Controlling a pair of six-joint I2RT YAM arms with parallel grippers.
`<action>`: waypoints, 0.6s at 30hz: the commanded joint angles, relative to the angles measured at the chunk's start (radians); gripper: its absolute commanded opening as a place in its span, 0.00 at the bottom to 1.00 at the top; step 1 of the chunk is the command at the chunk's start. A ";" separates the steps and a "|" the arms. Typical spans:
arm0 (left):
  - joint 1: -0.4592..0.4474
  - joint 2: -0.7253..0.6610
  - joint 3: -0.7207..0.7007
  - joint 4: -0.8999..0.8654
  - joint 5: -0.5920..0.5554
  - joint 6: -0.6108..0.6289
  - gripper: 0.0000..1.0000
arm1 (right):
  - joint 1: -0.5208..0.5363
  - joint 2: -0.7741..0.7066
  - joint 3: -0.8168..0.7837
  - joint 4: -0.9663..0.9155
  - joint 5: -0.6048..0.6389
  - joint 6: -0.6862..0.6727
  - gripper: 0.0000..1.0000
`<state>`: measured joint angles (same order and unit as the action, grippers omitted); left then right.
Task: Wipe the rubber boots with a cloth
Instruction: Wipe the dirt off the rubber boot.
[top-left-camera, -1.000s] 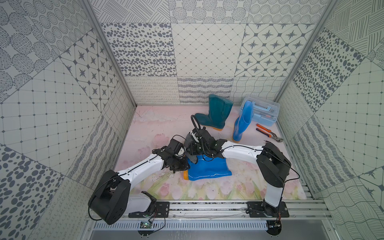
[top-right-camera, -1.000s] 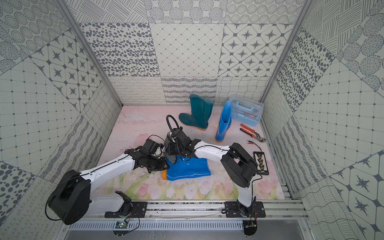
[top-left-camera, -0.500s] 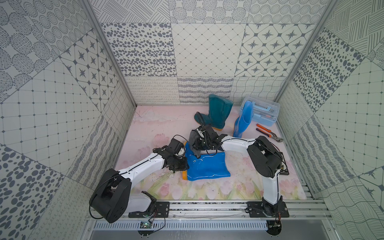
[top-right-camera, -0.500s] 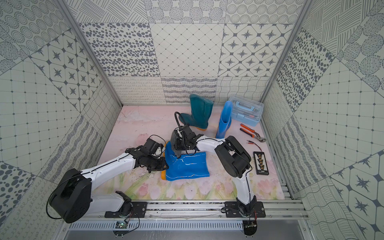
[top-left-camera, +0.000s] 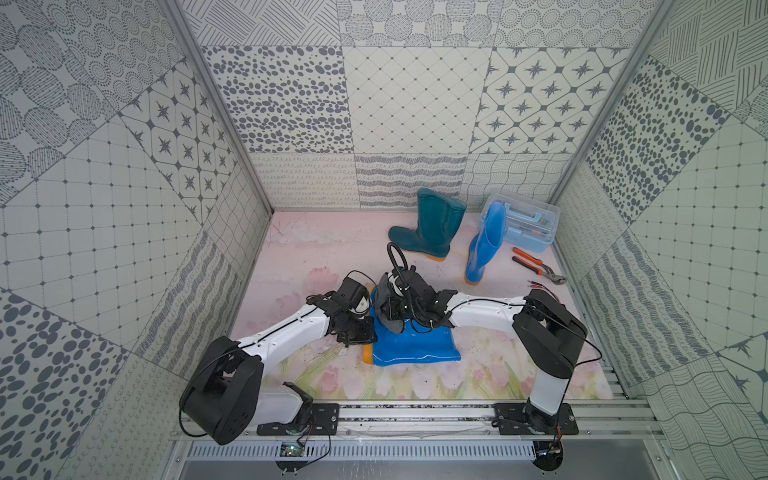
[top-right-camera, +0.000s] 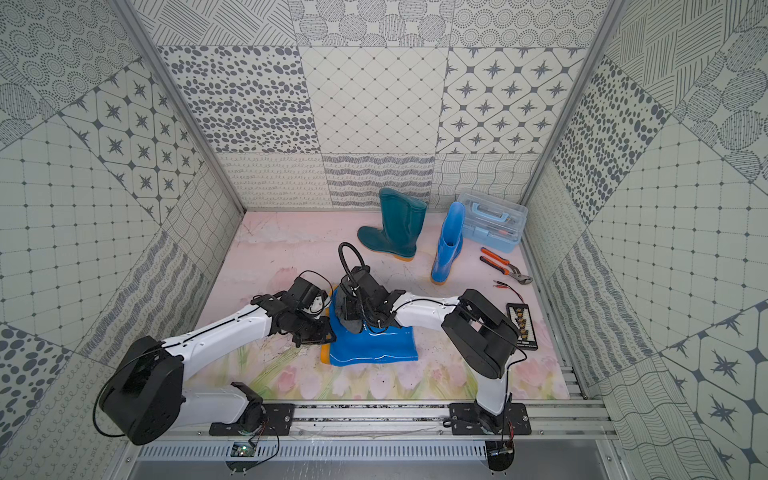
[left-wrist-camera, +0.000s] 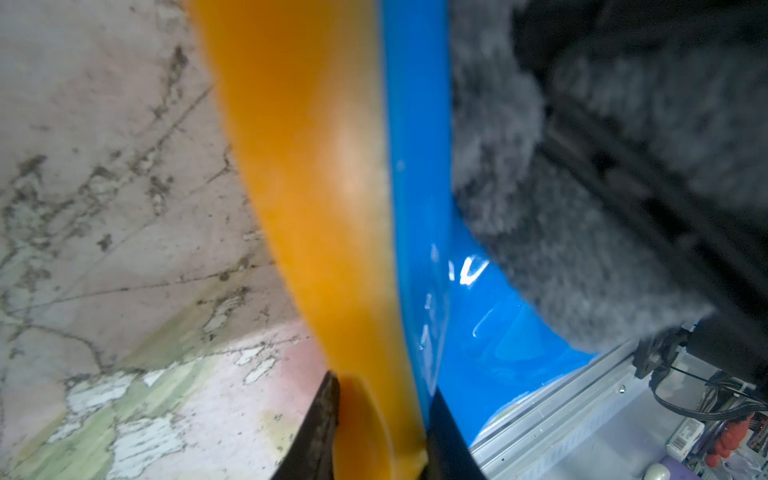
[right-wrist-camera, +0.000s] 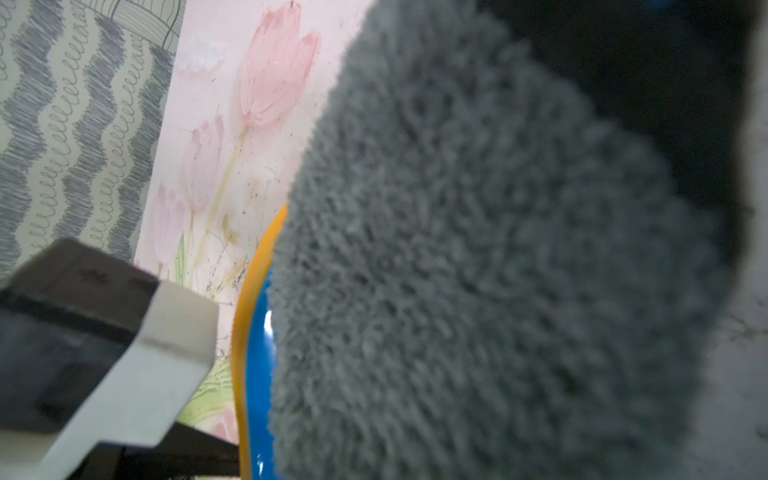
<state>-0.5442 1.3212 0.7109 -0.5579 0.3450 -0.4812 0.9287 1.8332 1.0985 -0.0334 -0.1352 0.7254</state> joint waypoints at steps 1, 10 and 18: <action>0.000 0.007 0.008 -0.004 -0.014 0.019 0.00 | 0.029 0.018 0.039 -0.052 -0.082 -0.023 0.05; -0.001 -0.017 0.003 -0.013 -0.014 0.005 0.00 | -0.093 0.256 0.341 -0.060 -0.131 -0.049 0.04; 0.000 -0.020 -0.006 -0.025 -0.053 -0.029 0.00 | -0.207 0.201 0.286 -0.164 -0.098 -0.087 0.05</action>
<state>-0.5426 1.3067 0.7097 -0.5438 0.2913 -0.5186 0.7433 2.0724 1.4151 -0.1902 -0.2749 0.6632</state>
